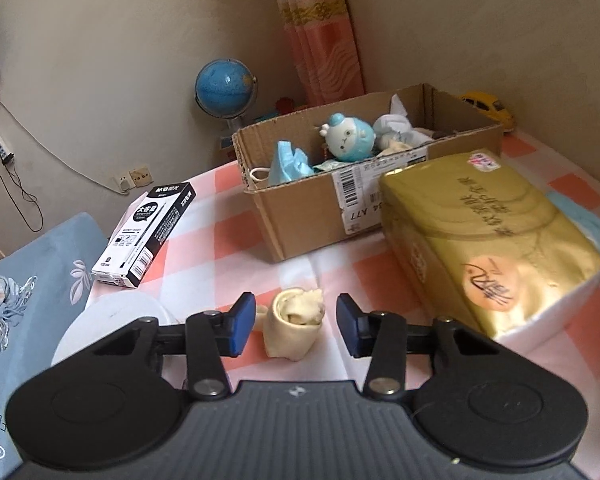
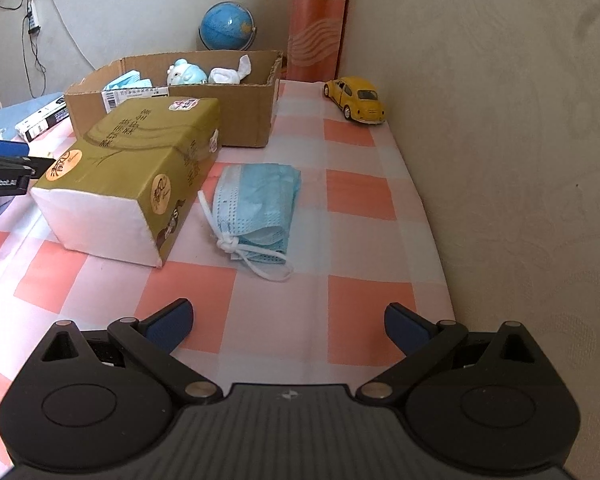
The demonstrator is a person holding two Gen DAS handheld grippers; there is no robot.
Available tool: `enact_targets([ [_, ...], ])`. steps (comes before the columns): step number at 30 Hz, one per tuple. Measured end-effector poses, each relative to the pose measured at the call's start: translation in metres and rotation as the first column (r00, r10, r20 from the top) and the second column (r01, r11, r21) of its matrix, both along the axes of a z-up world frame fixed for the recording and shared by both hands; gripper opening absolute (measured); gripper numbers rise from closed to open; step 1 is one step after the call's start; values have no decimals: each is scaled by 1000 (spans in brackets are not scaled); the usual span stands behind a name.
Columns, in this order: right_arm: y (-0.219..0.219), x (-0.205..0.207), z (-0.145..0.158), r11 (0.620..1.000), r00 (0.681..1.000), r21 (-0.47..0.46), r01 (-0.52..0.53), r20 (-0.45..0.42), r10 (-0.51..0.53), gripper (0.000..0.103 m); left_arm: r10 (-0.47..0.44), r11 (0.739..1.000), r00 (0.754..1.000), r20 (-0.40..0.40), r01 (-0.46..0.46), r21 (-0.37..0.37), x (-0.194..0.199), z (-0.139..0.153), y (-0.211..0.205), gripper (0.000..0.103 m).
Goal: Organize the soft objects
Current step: 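Grasp the beige cloth with left gripper while right gripper grasps the blue face mask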
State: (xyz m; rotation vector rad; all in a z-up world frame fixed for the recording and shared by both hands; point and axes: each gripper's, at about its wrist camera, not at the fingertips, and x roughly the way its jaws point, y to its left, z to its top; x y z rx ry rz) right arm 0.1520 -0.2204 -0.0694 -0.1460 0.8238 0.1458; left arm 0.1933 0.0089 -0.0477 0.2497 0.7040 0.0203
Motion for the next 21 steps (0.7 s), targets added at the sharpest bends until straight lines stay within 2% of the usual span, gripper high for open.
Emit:
enact_targets([
  [4, -2, 0, 2, 1000, 1000, 16, -1, 12, 1, 103, 3, 1000, 1000, -3, -3, 22, 5, -5, -1, 42],
  [6, -3, -2, 4, 1000, 1000, 29, -9, 23, 9, 103, 4, 999, 1000, 0, -4, 34, 6, -6, -3, 38],
  [7, -3, -1, 5, 999, 999, 38, -12, 32, 11, 103, 1, 999, 1000, 0, -1, 42, 7, -6, -4, 32],
  [9, -4, -2, 8, 998, 998, 54, -21, 58, 18, 101, -15, 999, 1000, -1, 15, 47, 7, -5, -5, 30],
  [14, 0, 5, 14, 996, 993, 62, -63, 100, 57, 91, -41, 999, 999, 0, 41, 28, 8, -3, -7, 26],
  [20, 8, 25, 7, 993, 991, 61, -104, 90, 99, 72, -93, 995, 996, -12, 93, -24, 6, 1, -8, 26],
  [21, 10, 26, 5, 993, 991, 53, -103, 86, 98, 64, -104, 994, 994, -16, 103, -38, 6, 2, -7, 26],
])
